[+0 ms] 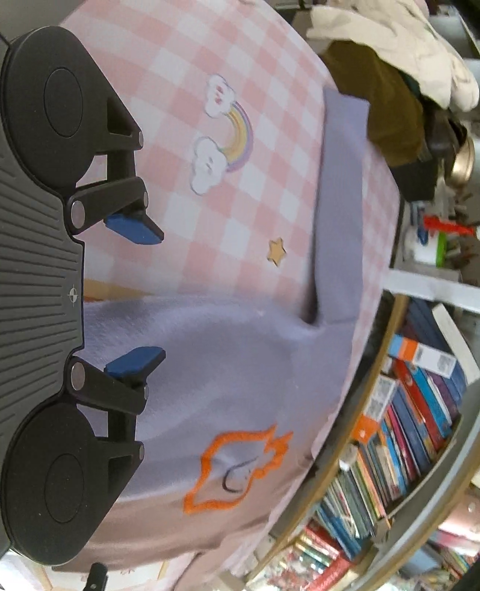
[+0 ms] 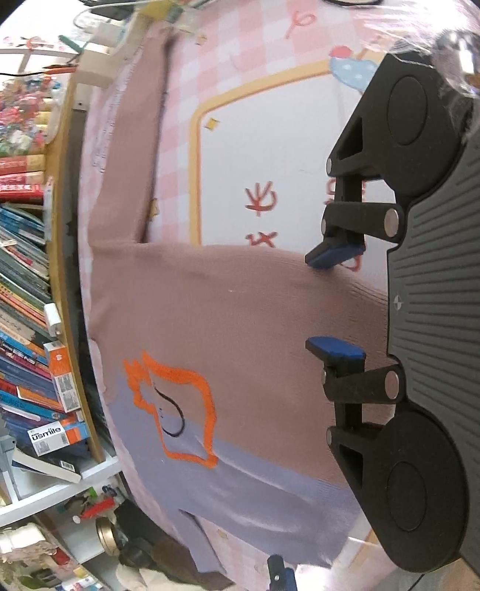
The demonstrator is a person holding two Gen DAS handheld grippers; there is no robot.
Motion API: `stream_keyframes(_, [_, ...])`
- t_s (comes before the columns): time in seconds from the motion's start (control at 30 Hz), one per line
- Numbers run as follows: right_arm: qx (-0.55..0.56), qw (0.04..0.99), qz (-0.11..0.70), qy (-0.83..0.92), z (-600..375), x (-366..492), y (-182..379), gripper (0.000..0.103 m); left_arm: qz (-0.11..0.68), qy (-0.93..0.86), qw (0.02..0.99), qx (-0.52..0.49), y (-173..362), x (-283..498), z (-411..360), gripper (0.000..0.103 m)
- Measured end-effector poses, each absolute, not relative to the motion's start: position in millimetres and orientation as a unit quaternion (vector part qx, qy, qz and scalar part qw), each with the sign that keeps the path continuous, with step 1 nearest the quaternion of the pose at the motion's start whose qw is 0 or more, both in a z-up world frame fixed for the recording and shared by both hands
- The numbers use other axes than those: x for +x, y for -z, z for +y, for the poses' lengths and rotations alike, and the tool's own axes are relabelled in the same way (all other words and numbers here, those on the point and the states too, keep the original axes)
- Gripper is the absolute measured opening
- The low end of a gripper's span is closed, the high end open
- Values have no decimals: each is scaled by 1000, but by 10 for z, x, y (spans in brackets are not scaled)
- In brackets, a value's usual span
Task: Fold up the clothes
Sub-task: 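Release the sleeve with the left tool, leaving the sweater spread flat, then move the open left tool over the lavender sleeve cuff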
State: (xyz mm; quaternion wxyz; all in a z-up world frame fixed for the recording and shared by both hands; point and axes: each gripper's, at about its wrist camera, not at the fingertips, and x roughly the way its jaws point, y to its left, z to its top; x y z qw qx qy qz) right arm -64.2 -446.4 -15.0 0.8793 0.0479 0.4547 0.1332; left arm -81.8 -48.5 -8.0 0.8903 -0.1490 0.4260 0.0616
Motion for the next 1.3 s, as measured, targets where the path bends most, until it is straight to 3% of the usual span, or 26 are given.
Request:
stream_keyframes(0.03, [48,879,455,-135,-4472,-658,153,36,428,-62,889,-149,87,-816,-494,57])
stream_keyframes(0.1, [48,879,455,-133,-4503,-675,157,32,433,-62,887,-148,101,-811,-512,38])
stream_keyframes(0.23, [58,877,463,-117,-4601,-667,189,25,442,-63,883,-146,128,-801,-547,26])
stream_keyframes(0.27, [58,876,464,-119,-4611,-665,196,24,444,-63,882,-146,135,-798,-556,19])
stream_keyframes(0.3, [54,876,463,-125,-4594,-662,198,17,445,-61,881,-146,143,-797,-568,10])
stream_keyframes(0.37, [43,875,462,-137,-4562,-658,203,13,445,-55,881,-148,158,-795,-596,5])
stream_keyframes(0.53, [26,891,438,-117,-4569,-583,206,7,439,-58,884,-152,178,-766,-650,5])
stream_keyframes(1.3, [16,886,446,-130,-4598,-680,162,6,421,-67,893,-142,64,-835,-693,5])
